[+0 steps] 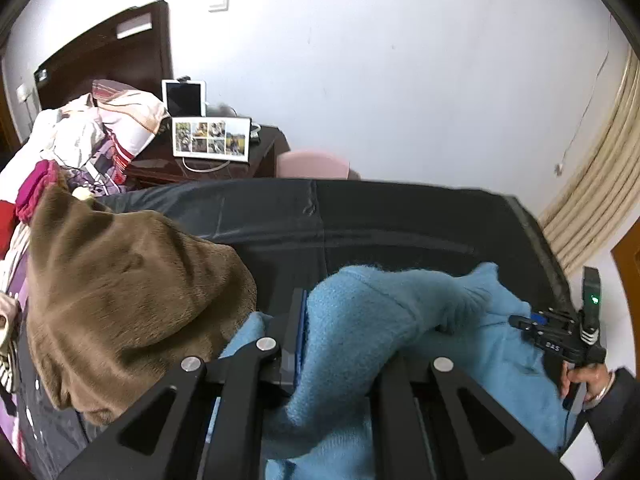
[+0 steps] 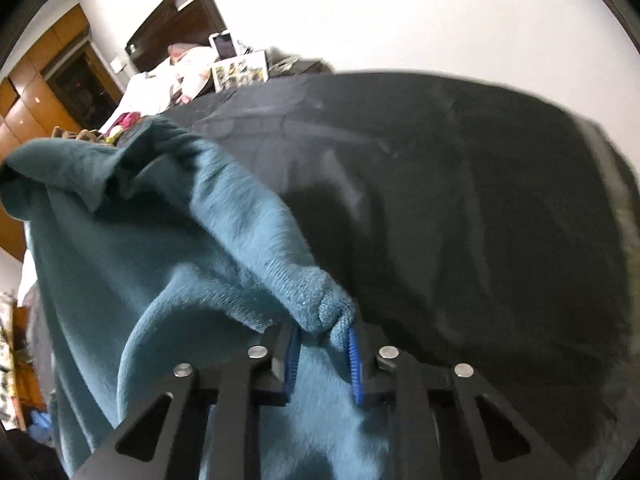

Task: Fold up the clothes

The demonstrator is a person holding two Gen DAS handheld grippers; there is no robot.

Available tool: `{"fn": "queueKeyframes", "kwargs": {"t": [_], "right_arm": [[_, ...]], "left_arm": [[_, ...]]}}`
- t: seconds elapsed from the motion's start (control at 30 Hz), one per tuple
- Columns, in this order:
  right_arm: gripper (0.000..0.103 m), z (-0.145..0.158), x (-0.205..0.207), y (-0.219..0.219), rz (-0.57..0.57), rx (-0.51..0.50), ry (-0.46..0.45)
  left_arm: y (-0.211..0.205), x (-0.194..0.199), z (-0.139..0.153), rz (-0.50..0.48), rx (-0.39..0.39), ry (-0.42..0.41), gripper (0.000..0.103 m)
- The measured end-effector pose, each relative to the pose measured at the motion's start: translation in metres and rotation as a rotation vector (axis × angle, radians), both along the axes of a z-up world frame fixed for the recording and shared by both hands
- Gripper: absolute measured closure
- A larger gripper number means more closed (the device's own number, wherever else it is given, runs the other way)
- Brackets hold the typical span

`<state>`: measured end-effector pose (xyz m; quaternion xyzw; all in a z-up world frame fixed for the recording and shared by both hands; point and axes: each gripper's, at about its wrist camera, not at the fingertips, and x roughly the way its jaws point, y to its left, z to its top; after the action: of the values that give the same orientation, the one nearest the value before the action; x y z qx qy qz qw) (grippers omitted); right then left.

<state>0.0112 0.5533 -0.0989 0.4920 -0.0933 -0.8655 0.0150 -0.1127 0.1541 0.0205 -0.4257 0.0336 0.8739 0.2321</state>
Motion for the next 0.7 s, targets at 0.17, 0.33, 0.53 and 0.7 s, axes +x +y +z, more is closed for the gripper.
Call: {"fn": "queueKeyframes", "kwargs": {"t": [0.17,0.33,0.53,0.7], "right_arm": [[0.085,0.080,0.051,0.013,-0.157,0.065,0.221],[0.085,0.183,0.105,0.008,-0.269,0.187,0.501],[0.085,0.304,0.197,-0.019,-0.393,0.365,0.895],[0.085,0.358,0.261,-0.047,-0.436,0.512,1.105]], "left_arm": [[-0.019,0.034,0.045,0.036,0.080,0.082,0.091],[-0.028,0.092,0.128,0.033,0.205,0.287,0.091],[-0.052,0.175,0.225,-0.003,0.338,0.554,0.091],[-0.079,0.229,0.264,-0.022,0.426,0.653,0.091]]}}
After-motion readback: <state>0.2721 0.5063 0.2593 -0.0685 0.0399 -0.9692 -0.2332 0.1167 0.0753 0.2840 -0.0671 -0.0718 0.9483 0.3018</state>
